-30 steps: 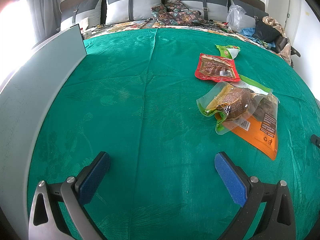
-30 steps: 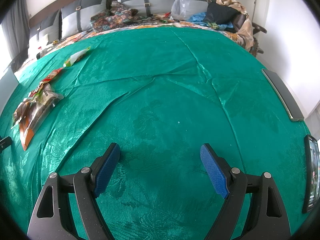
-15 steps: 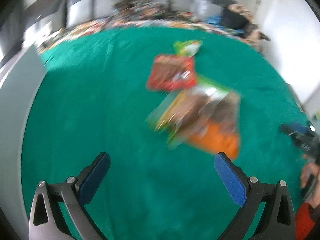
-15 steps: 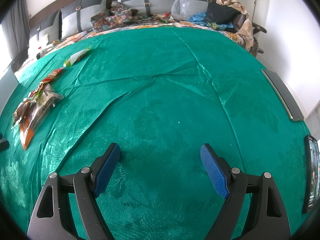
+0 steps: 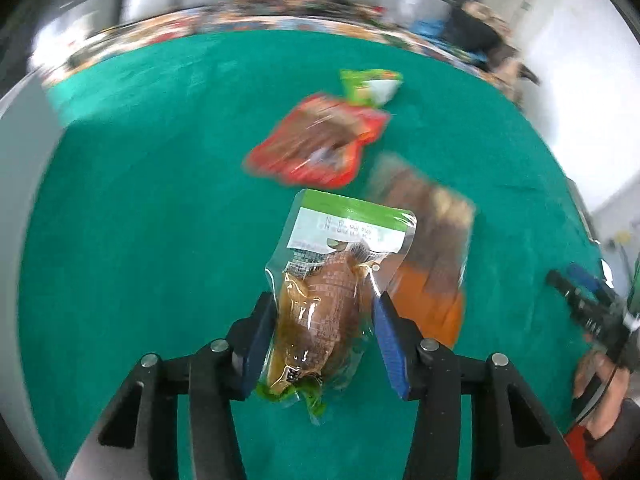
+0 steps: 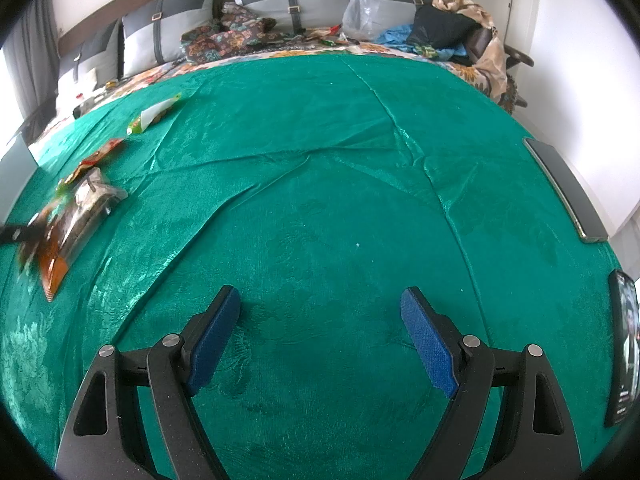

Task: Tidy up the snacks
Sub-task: 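Grasp the green-labelled clear meat bag with the left tool, then hold the green-labelled bag in left tool while right tool grasps the orange-backed snack bag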

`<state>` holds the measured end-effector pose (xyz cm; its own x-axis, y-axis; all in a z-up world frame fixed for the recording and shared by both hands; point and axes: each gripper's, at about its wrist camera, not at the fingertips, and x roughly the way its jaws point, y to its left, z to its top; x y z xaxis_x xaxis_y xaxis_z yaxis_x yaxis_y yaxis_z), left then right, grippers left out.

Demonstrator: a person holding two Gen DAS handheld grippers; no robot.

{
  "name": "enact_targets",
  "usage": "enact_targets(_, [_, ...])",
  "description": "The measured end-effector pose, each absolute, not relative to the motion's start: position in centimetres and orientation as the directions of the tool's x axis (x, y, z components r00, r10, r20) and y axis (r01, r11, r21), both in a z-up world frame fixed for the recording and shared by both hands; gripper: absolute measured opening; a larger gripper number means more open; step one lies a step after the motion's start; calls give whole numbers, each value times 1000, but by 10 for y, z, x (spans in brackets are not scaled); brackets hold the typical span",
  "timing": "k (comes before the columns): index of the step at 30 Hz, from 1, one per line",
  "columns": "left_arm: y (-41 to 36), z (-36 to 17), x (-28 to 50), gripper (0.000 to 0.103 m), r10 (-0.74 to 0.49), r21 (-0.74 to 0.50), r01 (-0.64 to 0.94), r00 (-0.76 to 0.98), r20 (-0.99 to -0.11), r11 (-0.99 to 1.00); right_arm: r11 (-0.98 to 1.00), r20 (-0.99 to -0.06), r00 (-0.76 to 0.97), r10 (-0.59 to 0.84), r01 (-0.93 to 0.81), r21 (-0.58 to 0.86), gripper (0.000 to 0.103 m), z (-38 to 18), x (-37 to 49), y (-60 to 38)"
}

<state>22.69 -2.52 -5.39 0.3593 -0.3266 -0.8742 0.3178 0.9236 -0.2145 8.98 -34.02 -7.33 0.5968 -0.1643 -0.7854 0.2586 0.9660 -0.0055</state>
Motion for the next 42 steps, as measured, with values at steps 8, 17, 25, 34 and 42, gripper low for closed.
enact_targets(8, [48,-65,178,64,-129,-87,108,493,-860,990,966,-785,597,-165,259,-6,86,-73,90,-340])
enact_targets(17, [47,-82,193,103,-75,-17,105,577,-813,994,966,-786,597,-164,259,-5,86,-73,90,-340])
enact_targets(25, [44,-83,200,103,-76,-16,107,577,-813,994,966,-786,597,-164,259,-5,86,-73,90,-340])
enact_targets(34, [44,-84,200,103,-75,-16,107,577,-813,994,966,-785,597,-164,259,-5,86,-74,90,-340])
enact_targets(42, [44,-84,199,103,-75,-16,107,577,-813,994,966,-785,597,-164,259,-4,86,-74,90,-340])
